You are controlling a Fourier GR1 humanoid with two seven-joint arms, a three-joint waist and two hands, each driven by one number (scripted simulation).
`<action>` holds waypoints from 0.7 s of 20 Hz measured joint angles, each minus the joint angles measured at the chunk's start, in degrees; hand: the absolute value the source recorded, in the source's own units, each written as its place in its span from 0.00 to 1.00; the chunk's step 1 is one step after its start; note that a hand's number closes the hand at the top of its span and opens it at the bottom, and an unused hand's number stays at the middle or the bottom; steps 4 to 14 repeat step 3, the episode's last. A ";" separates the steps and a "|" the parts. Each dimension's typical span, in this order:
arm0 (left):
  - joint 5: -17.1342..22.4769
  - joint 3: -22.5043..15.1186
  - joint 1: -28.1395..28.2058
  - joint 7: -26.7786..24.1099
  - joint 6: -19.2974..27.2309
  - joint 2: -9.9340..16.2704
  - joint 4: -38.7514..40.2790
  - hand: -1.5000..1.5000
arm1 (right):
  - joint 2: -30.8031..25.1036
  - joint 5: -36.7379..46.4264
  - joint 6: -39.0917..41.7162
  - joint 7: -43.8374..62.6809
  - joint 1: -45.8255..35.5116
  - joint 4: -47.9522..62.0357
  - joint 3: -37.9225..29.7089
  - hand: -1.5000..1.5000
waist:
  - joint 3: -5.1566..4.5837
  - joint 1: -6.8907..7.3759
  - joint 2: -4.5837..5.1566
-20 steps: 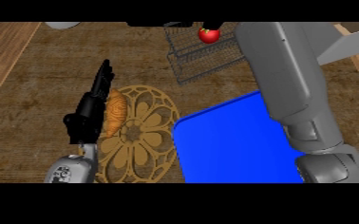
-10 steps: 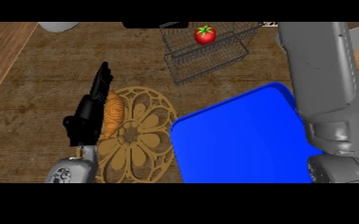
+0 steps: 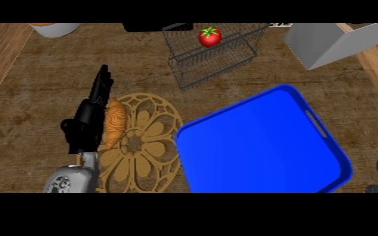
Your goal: Pick the tomato from the tray and place it in the tiered basket
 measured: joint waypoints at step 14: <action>-0.25 -0.14 -0.09 0.54 0.07 0.05 -0.60 0.50 | -4.68 -5.90 5.27 -3.88 6.07 -1.93 -5.05 0.00 | 0.02 0.01 0.08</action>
